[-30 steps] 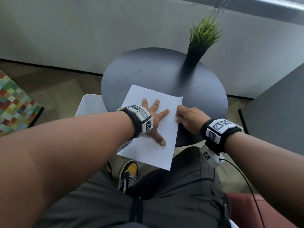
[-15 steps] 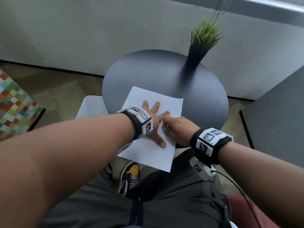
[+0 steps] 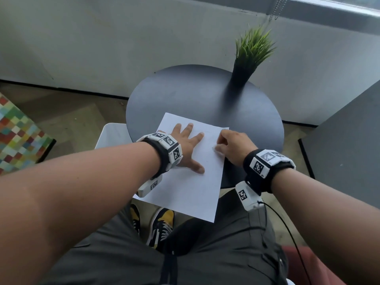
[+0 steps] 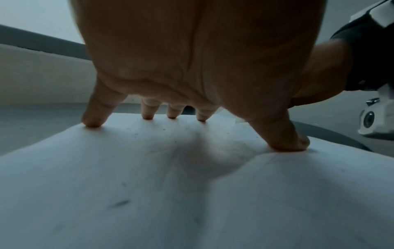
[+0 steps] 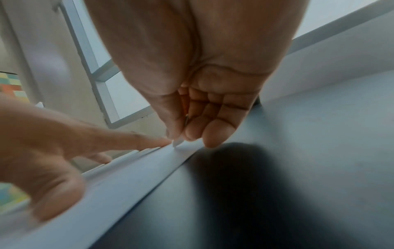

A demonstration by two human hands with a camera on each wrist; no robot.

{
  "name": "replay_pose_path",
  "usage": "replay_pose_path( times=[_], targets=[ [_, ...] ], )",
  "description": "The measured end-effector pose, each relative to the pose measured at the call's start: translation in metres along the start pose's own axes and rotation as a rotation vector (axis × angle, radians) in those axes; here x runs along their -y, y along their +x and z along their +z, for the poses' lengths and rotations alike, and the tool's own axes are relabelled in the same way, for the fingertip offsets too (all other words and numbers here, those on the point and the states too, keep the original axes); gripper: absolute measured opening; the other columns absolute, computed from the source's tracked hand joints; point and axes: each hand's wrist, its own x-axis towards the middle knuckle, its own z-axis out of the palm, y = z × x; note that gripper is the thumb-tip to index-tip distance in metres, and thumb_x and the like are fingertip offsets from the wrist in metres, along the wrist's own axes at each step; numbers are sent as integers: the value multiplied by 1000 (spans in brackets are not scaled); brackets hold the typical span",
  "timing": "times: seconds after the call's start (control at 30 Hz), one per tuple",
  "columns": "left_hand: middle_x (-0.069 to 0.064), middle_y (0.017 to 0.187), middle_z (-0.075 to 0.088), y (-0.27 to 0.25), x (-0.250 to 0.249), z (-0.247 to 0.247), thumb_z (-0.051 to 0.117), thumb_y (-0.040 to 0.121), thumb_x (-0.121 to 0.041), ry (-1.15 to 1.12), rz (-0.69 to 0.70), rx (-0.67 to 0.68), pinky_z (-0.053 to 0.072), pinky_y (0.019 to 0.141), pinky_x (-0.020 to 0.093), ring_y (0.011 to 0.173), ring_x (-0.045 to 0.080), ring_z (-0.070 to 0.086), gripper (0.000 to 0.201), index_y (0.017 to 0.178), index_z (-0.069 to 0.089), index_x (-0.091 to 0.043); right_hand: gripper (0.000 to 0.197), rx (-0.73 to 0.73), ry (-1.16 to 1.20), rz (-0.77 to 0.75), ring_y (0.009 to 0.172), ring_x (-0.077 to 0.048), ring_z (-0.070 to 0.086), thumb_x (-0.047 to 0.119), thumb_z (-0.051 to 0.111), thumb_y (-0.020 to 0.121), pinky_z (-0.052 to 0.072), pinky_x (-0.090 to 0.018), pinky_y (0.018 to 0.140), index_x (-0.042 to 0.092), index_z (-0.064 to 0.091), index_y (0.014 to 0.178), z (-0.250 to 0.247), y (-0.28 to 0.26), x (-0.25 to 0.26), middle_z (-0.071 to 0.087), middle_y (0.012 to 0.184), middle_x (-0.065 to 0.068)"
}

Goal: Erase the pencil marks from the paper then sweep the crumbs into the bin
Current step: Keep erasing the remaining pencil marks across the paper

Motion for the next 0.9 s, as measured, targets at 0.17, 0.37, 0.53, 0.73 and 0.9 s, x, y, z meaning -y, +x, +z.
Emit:
replay_pose_path(
  times=[0.17,0.37,0.53,0.73,0.9],
  targets=[
    [-4,163,-19,-7,-2,-1,59,57,-90,39,25,12,22,108,66,150,32,-12,127,152,-11,-44,13,188,-113,-166,78,-24,55,30,55,88,40,-29,63,18,52,91,19,-22,21,61,86,-4],
    [-1,163,-18,-7,-6,-4,62,58,-88,41,23,34,25,109,64,149,35,-12,128,153,-12,-43,15,74,-71,-25,87,-24,54,29,55,89,43,-31,70,17,54,97,7,-2,14,60,91,-2],
    [0,163,-19,-8,-4,-2,64,57,-88,36,23,32,23,110,65,149,37,-13,130,152,-13,-44,10,182,-114,-192,78,-25,53,28,54,89,45,-32,68,19,51,89,22,-21,23,60,83,-2],
    [-1,163,-20,-7,-4,-2,62,57,-89,45,20,46,22,110,64,149,35,-13,130,152,-14,-43,8,84,-60,-84,82,-26,57,26,55,87,47,-33,70,18,53,89,13,-5,16,63,88,-5],
    [-6,163,-19,-7,0,7,57,50,-95,-2,1,6,24,107,70,150,29,-12,136,154,-11,-38,12,127,-27,-99,79,-23,56,29,59,85,46,-32,69,19,53,85,14,-13,8,63,84,-1]
  ],
)
